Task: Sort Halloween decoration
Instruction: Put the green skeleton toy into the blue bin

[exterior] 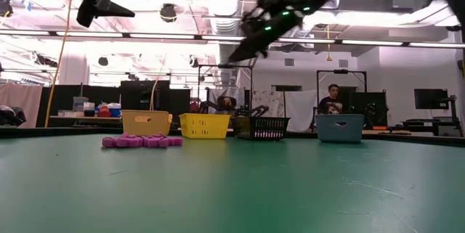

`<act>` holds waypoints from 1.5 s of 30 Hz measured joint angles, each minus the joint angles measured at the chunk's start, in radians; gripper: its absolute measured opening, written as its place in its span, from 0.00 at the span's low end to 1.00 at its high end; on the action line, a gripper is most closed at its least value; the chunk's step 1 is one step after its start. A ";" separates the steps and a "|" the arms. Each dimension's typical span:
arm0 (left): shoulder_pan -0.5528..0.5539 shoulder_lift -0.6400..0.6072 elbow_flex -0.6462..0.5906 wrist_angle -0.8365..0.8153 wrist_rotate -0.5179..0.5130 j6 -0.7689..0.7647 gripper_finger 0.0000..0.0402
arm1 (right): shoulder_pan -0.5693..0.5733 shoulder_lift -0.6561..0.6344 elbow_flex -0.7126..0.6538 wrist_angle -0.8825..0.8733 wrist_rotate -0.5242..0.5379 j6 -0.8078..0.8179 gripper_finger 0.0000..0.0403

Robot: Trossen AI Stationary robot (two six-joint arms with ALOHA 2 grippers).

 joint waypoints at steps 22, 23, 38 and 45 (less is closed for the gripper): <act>0.000 0.000 0.000 0.000 -0.088 0.001 0.58 | -0.123 -0.711 -1.106 0.526 0.248 0.278 0.03; 0.000 0.000 0.000 0.000 -0.089 -0.002 0.58 | -0.123 -0.730 -1.131 0.535 0.260 0.290 0.03; 0.000 0.000 0.000 0.000 -0.102 -0.023 0.58 | -0.101 -0.904 -1.464 0.652 0.359 0.471 0.03; 0.000 0.000 0.000 -0.003 -0.109 -0.023 0.58 | -0.097 -0.902 -1.506 0.607 0.373 0.505 0.10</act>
